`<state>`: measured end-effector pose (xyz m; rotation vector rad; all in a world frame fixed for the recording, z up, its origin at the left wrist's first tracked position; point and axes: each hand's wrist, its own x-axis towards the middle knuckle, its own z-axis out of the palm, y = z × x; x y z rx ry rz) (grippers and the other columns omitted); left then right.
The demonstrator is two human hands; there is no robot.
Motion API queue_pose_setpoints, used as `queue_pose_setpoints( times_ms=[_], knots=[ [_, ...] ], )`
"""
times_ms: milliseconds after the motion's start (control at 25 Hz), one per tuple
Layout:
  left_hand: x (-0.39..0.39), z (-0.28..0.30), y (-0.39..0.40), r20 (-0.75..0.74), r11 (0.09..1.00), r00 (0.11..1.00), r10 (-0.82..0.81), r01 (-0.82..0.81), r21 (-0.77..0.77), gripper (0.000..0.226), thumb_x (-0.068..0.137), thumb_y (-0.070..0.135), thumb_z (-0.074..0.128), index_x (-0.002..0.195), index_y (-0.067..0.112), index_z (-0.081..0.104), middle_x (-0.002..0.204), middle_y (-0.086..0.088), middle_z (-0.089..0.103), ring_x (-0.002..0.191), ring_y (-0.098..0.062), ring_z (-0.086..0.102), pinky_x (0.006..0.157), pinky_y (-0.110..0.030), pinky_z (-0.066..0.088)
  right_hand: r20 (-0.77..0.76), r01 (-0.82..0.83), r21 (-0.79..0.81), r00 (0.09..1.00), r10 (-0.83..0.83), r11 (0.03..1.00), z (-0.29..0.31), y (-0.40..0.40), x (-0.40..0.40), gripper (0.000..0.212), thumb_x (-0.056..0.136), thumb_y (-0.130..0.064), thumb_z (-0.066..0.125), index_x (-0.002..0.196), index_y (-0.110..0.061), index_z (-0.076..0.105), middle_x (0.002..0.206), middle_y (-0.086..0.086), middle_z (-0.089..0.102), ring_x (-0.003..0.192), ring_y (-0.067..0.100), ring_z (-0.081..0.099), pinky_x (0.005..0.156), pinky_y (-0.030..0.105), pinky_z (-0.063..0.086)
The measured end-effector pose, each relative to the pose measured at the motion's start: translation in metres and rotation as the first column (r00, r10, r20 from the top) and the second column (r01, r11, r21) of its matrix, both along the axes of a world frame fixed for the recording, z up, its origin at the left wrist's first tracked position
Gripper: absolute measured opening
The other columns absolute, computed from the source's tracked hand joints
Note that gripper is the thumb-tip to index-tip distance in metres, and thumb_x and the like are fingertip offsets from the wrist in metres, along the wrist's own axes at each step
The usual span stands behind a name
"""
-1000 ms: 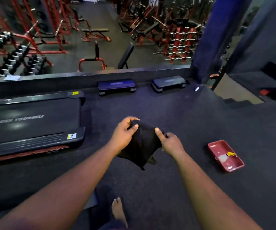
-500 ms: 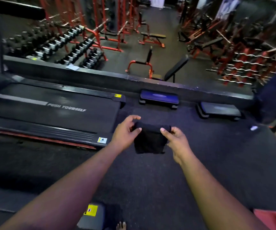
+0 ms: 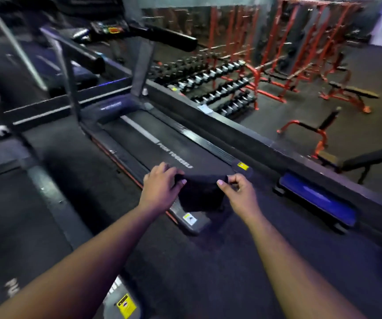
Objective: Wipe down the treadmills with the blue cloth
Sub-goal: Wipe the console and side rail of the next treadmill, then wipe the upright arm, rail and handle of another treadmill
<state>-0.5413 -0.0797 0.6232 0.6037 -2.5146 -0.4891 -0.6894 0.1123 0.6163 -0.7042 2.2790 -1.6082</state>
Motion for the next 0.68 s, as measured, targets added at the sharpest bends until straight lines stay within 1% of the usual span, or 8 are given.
queue_pose_setpoints(
  times_ms=[120, 200, 280, 400, 480, 520, 600, 680],
  knots=[
    [0.0, 0.0, -0.026, -0.105, 0.949, 0.99, 0.09, -0.053, 0.312, 0.015, 0.091, 0.028, 0.064, 0.105, 0.021, 0.062, 0.099, -0.002, 0.064, 0.086, -0.018, 0.06, 0.081, -0.039, 0.05, 0.019, -0.16, -0.068, 0.987, 0.162, 0.985, 0.006, -0.055, -0.021, 0.02, 0.086, -0.02, 0.077, 0.082, -0.014, 0.059, 0.079, -0.007, 0.062, 0.069, -0.002, 0.055, 0.07, 0.019, 0.045],
    [0.002, 0.006, -0.044, -0.171, 0.86, 0.968, 0.182, -0.073, 0.506, 0.01, 0.094, 0.017, 0.064, 0.103, 0.016, 0.059, 0.09, 0.001, 0.063, 0.075, -0.001, 0.057, 0.076, -0.032, 0.045, 0.055, -0.228, -0.114, 0.97, 0.235, 0.967, 0.009, -0.092, -0.025, 0.021, 0.086, -0.014, 0.076, 0.083, -0.018, 0.055, 0.079, -0.008, 0.059, 0.066, -0.008, 0.053, 0.068, 0.012, 0.044],
    [0.003, 0.014, -0.067, -0.265, 0.797, 0.922, 0.282, -0.071, 0.6, 0.01, 0.094, 0.01, 0.063, 0.102, 0.015, 0.059, 0.091, 0.006, 0.062, 0.077, 0.008, 0.054, 0.081, -0.027, 0.043, 0.063, -0.274, -0.154, 0.956, 0.286, 0.949, 0.013, -0.135, -0.027, 0.022, 0.088, -0.013, 0.074, 0.086, -0.02, 0.054, 0.081, -0.007, 0.059, 0.07, -0.005, 0.054, 0.067, 0.011, 0.044],
    [0.012, 0.02, -0.109, -0.396, 0.652, 0.838, 0.376, 0.065, 0.756, 0.022, 0.091, 0.011, 0.068, 0.111, 0.017, 0.061, 0.102, 0.0, 0.069, 0.09, -0.001, 0.062, 0.087, -0.025, 0.05, 0.095, -0.312, -0.242, 0.935, 0.342, 0.919, 0.013, -0.214, -0.029, 0.019, 0.09, -0.024, 0.072, 0.094, -0.014, 0.056, 0.089, 0.005, 0.064, 0.08, 0.012, 0.058, 0.074, 0.02, 0.049],
    [0.025, 0.011, -0.14, -0.37, 0.566, 0.867, 0.335, 0.129, 0.814, 0.037, 0.086, 0.01, 0.073, 0.121, 0.011, 0.061, 0.112, -0.006, 0.071, 0.097, -0.01, 0.065, 0.093, -0.029, 0.053, 0.11, -0.332, -0.272, 0.922, 0.371, 0.903, 0.013, -0.266, -0.024, 0.027, 0.086, -0.038, 0.069, 0.096, -0.016, 0.058, 0.094, 0.01, 0.066, 0.083, 0.015, 0.06, 0.08, 0.033, 0.051],
    [0.03, 0.005, -0.153, -0.333, 0.569, 0.895, 0.298, 0.114, 0.815, 0.037, 0.085, 0.009, 0.074, 0.12, 0.005, 0.062, 0.11, -0.007, 0.071, 0.097, -0.013, 0.065, 0.093, -0.033, 0.053, 0.117, -0.342, -0.287, 0.915, 0.387, 0.895, 0.014, -0.286, -0.022, 0.025, 0.086, -0.039, 0.069, 0.095, -0.019, 0.058, 0.094, 0.009, 0.066, 0.083, 0.014, 0.06, 0.082, 0.036, 0.051],
    [0.042, 0.0, -0.182, -0.298, 0.606, 0.899, 0.32, 0.047, 0.794, 0.033, 0.084, 0.013, 0.073, 0.112, -0.002, 0.065, 0.101, -0.011, 0.072, 0.092, -0.017, 0.064, 0.089, -0.04, 0.051, 0.107, -0.392, -0.291, 0.893, 0.437, 0.873, 0.018, -0.326, -0.014, 0.016, 0.091, -0.03, 0.07, 0.094, -0.02, 0.057, 0.092, 0.004, 0.063, 0.082, 0.012, 0.058, 0.081, 0.034, 0.05],
    [0.052, 0.009, -0.215, -0.309, 0.613, 0.856, 0.413, -0.011, 0.79, 0.031, 0.084, 0.018, 0.071, 0.108, -0.001, 0.067, 0.099, -0.016, 0.072, 0.09, -0.019, 0.065, 0.088, -0.042, 0.052, 0.098, -0.449, -0.271, 0.867, 0.488, 0.852, 0.02, -0.365, -0.011, 0.018, 0.092, -0.026, 0.07, 0.101, -0.019, 0.056, 0.096, 0.004, 0.063, 0.086, 0.013, 0.059, 0.082, 0.03, 0.049]
  ],
)
